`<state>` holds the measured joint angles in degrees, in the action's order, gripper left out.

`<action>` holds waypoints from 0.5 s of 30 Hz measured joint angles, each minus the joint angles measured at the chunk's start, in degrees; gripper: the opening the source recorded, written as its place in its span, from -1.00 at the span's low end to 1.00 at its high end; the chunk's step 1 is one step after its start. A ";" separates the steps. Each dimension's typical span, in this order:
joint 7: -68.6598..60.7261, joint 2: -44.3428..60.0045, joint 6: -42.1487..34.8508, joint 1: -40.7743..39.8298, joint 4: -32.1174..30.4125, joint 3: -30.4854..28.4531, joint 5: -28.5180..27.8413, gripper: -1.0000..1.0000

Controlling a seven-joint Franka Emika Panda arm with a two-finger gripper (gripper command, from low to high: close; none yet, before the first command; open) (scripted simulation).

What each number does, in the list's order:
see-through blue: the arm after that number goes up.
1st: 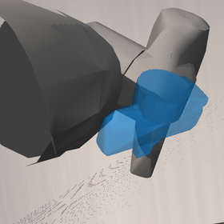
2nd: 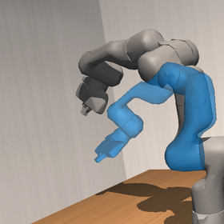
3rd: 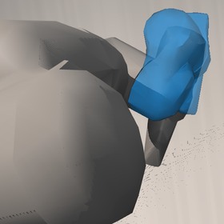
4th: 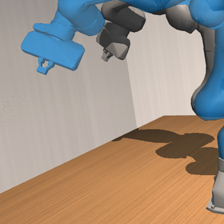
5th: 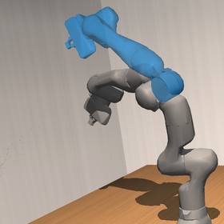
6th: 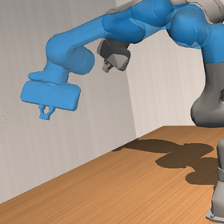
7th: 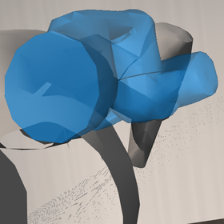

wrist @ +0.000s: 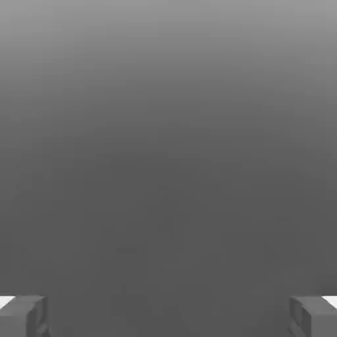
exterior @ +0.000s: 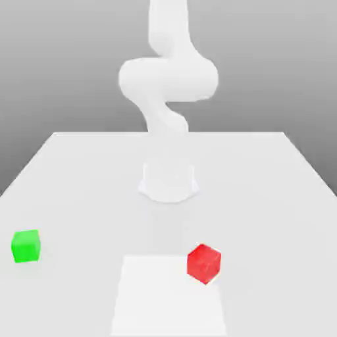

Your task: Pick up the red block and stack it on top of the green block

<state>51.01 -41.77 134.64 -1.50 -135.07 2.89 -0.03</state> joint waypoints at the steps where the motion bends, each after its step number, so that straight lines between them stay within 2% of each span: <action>1: 2.45 1.99 1.38 -0.73 -1.55 1.38 0.03 0.00; 15: 37.26 30.74 20.53 -6.70 -22.88 15.37 0.60 0.00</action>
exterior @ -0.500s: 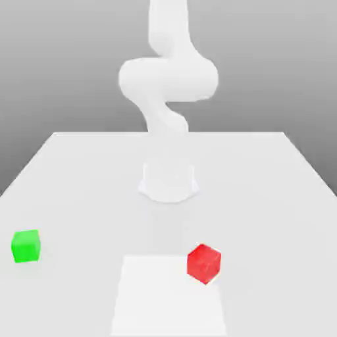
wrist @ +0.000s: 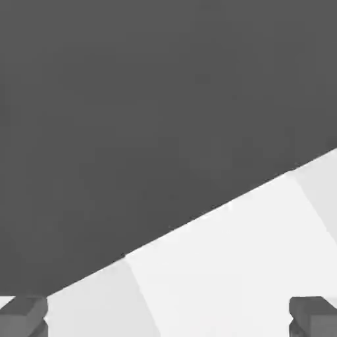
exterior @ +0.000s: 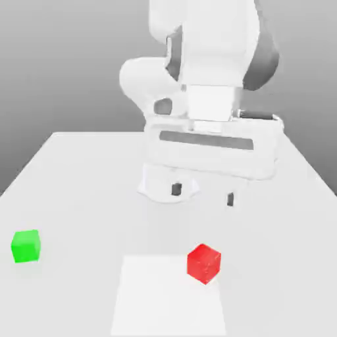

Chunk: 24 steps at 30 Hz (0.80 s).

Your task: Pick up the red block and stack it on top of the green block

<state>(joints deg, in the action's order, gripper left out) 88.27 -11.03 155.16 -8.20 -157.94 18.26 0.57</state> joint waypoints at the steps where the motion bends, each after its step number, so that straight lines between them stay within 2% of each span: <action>1: 2.70 2.60 1.76 0.12 -1.80 0.60 0.55 0.00; 3: 7.16 7.57 5.28 0.54 -4.39 1.33 1.20 0.00; 7: 12.34 13.73 10.12 0.65 -4.34 0.15 -3.74 0.00; 13: 19.94 22.39 17.06 6.57 -3.11 -8.33 -14.17 0.00; 14: 20.42 23.50 17.98 8.06 -2.99 -10.00 -14.87 -1.00; 21: 20.65 23.64 18.23 8.32 -2.96 -10.31 -15.11 -1.00; 24: 17.62 20.15 15.43 6.02 -3.42 -6.91 -10.85 -1.00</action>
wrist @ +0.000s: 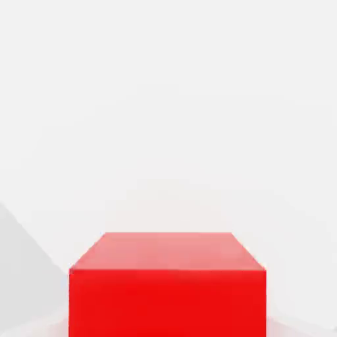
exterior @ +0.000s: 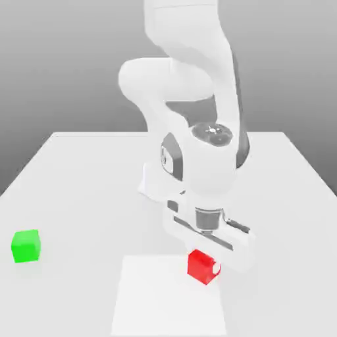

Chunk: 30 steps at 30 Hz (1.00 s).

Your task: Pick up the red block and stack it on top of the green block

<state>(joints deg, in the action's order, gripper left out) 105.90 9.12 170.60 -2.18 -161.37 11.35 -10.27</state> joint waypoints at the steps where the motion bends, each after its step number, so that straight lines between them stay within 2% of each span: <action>1: -1.34 -1.40 -1.07 -0.31 -0.21 0.79 1.90 -1.00; 5: -6.12 -7.01 -5.65 -0.57 -1.09 2.86 8.46 -1.00; 9: -10.54 -11.27 -9.51 -0.66 -1.65 1.79 11.93 -1.00; 30: -64.49 -9.92 -17.83 -30.69 7.89 -17.17 11.29 -1.00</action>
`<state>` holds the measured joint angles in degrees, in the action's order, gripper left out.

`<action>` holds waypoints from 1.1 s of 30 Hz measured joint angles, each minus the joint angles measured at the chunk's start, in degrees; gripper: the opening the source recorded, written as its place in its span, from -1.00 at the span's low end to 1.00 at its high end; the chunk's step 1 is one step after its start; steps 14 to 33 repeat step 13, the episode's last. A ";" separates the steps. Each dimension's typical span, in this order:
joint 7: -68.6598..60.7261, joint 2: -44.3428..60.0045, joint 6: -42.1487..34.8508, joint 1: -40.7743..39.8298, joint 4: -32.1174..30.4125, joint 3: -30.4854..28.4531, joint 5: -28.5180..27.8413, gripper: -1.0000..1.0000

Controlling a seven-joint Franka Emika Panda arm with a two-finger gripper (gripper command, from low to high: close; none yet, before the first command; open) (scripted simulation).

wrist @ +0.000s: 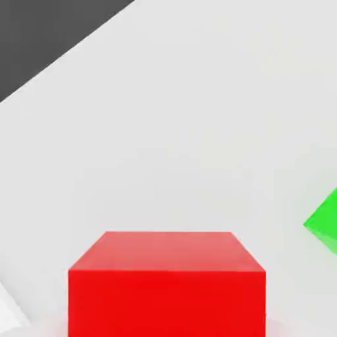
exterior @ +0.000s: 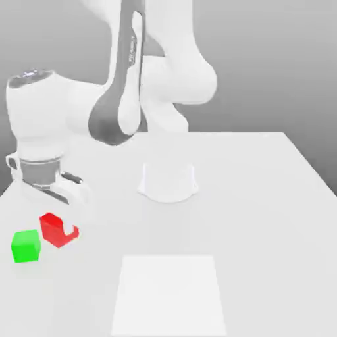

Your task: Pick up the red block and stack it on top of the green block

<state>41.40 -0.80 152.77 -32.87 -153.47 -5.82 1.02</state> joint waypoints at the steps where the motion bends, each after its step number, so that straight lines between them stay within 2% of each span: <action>1: -2.51 0.12 -0.37 -1.33 0.47 -1.00 -0.18 -1.00; 5: -11.58 1.45 -0.84 -6.95 2.17 -4.47 -0.57 -1.00; 10: -15.60 10.72 7.62 -7.77 2.84 -1.91 3.08 -1.00; 11: -15.93 11.76 8.56 -7.89 2.90 -1.69 3.49 1.00; 33: -15.93 11.76 8.56 -7.89 2.90 -1.69 3.49 1.00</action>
